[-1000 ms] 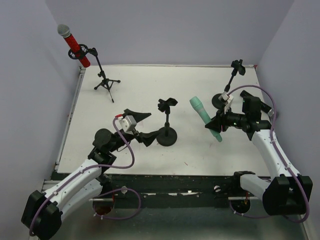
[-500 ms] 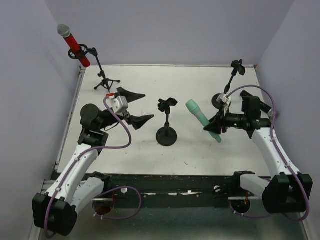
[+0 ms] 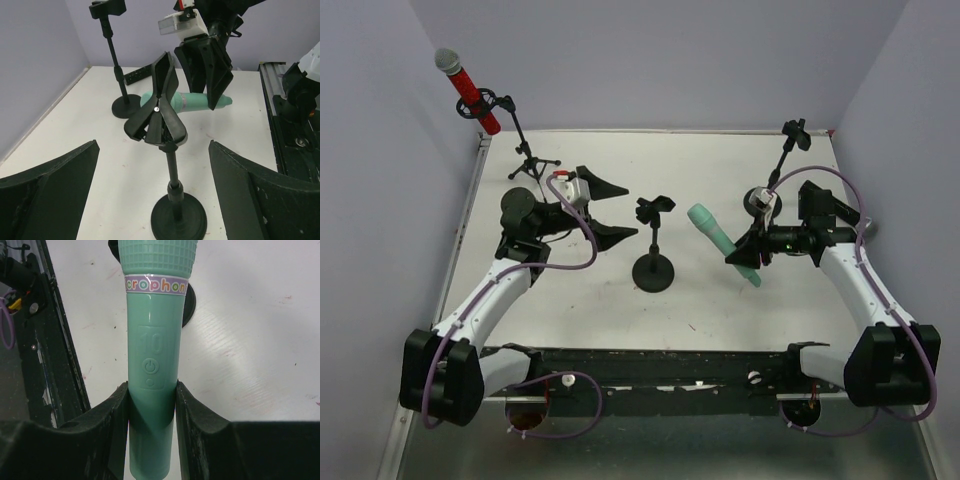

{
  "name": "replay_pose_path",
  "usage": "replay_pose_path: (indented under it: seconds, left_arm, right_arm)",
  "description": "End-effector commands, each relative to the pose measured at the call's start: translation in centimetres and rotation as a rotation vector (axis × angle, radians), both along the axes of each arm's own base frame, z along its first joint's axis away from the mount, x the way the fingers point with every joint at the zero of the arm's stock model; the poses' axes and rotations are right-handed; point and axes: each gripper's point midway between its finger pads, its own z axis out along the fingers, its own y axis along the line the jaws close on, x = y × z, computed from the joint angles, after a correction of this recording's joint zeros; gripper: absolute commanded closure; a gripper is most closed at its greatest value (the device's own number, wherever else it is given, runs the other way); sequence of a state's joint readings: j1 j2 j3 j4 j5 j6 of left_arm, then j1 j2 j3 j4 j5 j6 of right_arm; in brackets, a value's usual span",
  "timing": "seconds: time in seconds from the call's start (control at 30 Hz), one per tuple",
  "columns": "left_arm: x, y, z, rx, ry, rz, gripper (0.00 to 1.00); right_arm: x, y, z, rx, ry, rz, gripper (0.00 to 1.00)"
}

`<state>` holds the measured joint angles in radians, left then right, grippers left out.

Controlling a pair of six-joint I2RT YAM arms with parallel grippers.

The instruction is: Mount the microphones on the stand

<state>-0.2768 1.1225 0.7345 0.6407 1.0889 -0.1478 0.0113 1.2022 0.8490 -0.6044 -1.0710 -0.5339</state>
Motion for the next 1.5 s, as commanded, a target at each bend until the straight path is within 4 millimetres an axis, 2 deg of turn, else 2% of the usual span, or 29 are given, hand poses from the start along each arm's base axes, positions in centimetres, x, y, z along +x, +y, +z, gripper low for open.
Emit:
replay_pose_path:
  seconds: [0.0,0.4,0.63,0.9,1.17,1.33,1.47]
  left_arm:
    - [0.9,-0.5,2.1,-0.041,-0.072,-0.032,0.02]
    - [0.9,-1.9,2.2,-0.125,-0.01,-0.164,0.07]
    - [1.4,-2.1,1.2,-0.109,0.004,-0.153,0.09]
    - [1.1,-2.6,0.1,-0.075,0.019,-0.172,0.12]
    - [0.8,-3.1,-0.1,-0.063,0.031,-0.188,0.19]
    - [0.5,-3.5,-0.4,-0.054,0.032,-0.189,0.2]
    - [0.5,-3.5,-0.2,-0.057,0.03,-0.187,0.25]
  right_arm:
    - [0.0,0.3,1.0,0.027,-0.02,0.033,0.88]
    - [0.3,0.2,0.5,0.019,-0.007,0.029,0.88]
    - [0.3,0.2,0.5,0.019,-0.005,0.031,0.88]
    - [0.2,0.2,0.5,0.022,0.001,0.032,0.88]
    - [0.2,0.2,0.6,0.021,0.0,0.033,0.88]
    - [0.1,0.3,0.7,0.023,-0.003,0.035,0.88]
    - [0.0,0.3,0.8,0.024,-0.007,0.04,0.88]
